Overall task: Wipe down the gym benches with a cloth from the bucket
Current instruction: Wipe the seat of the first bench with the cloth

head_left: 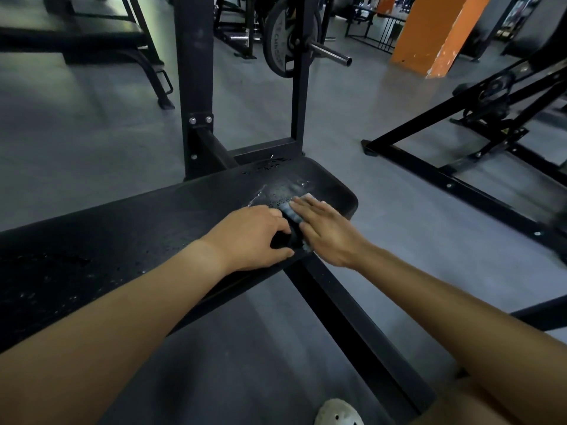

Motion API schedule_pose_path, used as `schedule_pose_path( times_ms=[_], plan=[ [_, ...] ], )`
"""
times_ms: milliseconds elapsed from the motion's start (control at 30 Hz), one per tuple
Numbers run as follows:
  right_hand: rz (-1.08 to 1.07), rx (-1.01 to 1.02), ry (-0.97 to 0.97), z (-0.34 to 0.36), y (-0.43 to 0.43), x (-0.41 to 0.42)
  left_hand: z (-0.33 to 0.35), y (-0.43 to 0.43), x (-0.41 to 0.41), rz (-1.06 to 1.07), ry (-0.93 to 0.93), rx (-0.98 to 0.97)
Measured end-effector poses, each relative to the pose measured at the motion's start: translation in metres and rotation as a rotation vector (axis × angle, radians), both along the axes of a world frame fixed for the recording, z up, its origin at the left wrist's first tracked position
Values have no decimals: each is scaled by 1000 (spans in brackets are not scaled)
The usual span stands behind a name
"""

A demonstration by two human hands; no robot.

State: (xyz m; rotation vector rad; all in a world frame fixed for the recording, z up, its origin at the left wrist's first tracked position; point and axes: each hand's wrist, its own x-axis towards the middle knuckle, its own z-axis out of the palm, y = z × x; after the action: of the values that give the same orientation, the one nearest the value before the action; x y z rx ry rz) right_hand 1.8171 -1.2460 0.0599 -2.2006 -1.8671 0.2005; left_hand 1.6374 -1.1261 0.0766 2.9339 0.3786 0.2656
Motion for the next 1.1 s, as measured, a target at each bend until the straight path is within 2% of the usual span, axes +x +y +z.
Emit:
schedule_pose_path(
  times_ms=[67,233,300,367,500,600,667,733,833,900,1000,1100],
  plan=[
    [-3,4,30,1,0,15,1,1,2,-4,10,7],
    [-361,123,50,-1,-3,59,3,1,3,-3,29,21],
    [-394,112,68,-4,-2,51,2,1,3,1,26,28],
    [-337,97,34,-2,-1,31,3,2,3,4,24,33],
    [-46,21,-85,0,-14,-1,5,0,4,-2,17,65],
    [10,-41,-71,0,-18,9,6,-1,4,-4,28,61],
    [-65,-4,-23,0,-15,28,4,-1,3,-8,39,54],
    [-247,38,10,2,-10,46,3,-2,1,-15,39,54],
    [-411,1,41,0,1,46,3,-1,0,-39,44,79],
    [-352,16,38,0,6,28,4,2,-1,-74,43,108],
    [-139,6,19,0,5,-2,2,12,-2,-87,-4,163],
    [-33,-41,-17,4,4,-8,2,23,-3,21,-51,177]
  ],
)
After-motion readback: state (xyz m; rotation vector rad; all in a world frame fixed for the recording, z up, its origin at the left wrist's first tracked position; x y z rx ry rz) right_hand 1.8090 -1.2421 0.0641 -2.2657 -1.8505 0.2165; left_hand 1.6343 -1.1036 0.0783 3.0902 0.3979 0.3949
